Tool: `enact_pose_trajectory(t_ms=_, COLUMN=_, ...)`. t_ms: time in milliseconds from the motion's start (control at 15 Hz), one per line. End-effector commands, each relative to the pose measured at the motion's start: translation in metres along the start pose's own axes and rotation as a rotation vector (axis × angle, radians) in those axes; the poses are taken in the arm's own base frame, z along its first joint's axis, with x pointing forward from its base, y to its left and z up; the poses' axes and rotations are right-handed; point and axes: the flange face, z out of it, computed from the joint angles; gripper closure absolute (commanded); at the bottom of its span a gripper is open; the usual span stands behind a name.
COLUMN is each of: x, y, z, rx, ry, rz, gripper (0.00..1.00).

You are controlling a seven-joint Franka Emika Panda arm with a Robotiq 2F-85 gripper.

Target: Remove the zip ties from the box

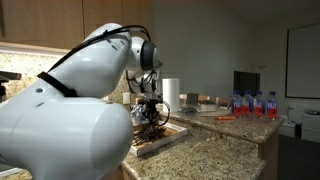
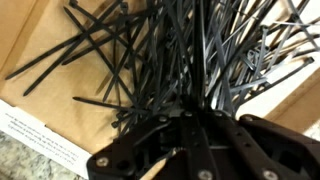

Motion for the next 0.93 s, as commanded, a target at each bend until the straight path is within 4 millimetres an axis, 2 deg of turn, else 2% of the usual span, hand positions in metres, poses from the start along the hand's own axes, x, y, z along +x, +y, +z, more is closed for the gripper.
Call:
enact_pose_trajectory(t_ms=0, x=-0.005, y=-0.005, z=-0.05, rx=0.0, ry=0.017, rz=0.026, gripper=0.92)
enact_pose_trajectory(t_ms=133, x=-0.007, y=-0.007, z=-0.064, rx=-0.001, ry=0.008, rz=0.026, gripper=0.92)
enact_pose_trajectory(t_ms=333, x=-0.013, y=-0.004, z=-0.074, rx=0.004, ry=-0.013, rz=0.051, gripper=0.92)
enact_pose_trajectory(t_ms=600, x=-0.021, y=0.001, z=-0.08, rx=0.028, ry=-0.003, rz=0.129, gripper=0.92)
enact_pose_trajectory(t_ms=867, x=-0.029, y=0.015, z=-0.083, rx=0.061, ry=0.007, rz=0.249, gripper=0.92)
